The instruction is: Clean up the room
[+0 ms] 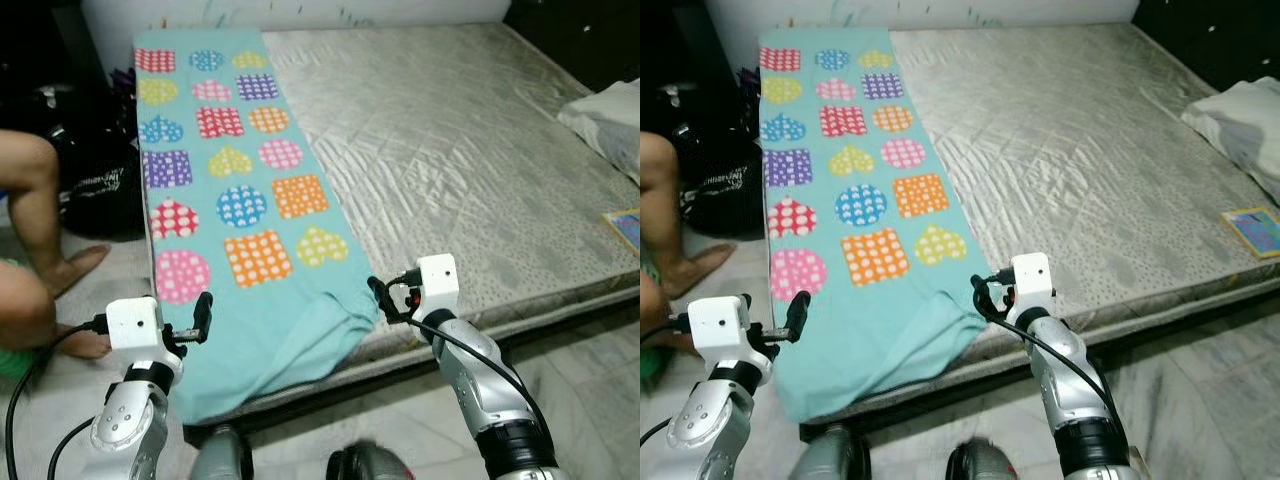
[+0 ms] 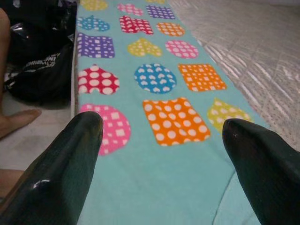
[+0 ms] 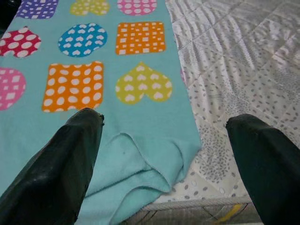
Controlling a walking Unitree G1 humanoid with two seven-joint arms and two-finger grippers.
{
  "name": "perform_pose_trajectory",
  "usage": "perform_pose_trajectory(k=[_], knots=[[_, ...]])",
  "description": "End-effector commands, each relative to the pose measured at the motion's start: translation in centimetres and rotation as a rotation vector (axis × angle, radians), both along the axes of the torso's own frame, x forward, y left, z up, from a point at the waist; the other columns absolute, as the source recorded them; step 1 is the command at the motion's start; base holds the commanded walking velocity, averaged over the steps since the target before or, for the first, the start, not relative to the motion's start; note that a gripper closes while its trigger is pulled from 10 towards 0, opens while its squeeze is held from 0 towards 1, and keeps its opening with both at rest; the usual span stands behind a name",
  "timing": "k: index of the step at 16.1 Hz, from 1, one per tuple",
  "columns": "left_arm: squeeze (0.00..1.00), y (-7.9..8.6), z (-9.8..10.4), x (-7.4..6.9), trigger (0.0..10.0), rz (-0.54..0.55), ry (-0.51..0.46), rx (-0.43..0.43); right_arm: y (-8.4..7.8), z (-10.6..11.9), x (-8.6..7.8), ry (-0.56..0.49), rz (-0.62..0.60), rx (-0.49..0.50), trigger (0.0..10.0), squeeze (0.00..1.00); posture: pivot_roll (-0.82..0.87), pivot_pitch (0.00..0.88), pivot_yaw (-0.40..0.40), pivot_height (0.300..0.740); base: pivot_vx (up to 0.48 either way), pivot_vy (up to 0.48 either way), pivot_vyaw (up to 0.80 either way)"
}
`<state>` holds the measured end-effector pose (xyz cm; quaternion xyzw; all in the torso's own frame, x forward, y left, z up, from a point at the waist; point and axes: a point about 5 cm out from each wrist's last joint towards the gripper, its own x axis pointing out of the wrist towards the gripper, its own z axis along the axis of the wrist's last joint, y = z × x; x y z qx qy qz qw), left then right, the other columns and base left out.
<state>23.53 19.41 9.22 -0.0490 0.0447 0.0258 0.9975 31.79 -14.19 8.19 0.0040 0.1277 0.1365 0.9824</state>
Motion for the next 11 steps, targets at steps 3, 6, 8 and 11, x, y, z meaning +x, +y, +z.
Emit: perform_pose_trajectory(k=[3,6,8,11], knots=[[0.0,-0.15,-0.39,-0.15,10.0,0.0,0.019,0.003,-0.25,-0.46,-0.18,0.015,-0.004,-0.002,10.0,0.0,0.02,0.164,-0.092,0.603,0.0,0.0,0.0],[0.0,0.24,0.09,-0.16,10.0,0.028,-0.019,-0.003,-0.22,-0.38,-0.07,0.01,-0.001,-0.007,10.0,0.0,0.02,0.165,-0.09,0.603,0.0,0.0,0.0],[0.0,0.33,0.39,-0.15,10.0,0.029,-0.038,-0.009,-0.21,-0.32,0.02,0.006,0.002,-0.01,10.0,0.0,0.02,0.167,-0.09,0.603,0.0,0.0,0.0],[0.0,0.22,0.51,-0.13,10.0,0.026,-0.045,-0.015,-0.17,-0.18,0.15,-0.007,0.011,-0.018,10.0,0.0,0.02,0.167,-0.09,0.603,0.085,0.0,0.0]])
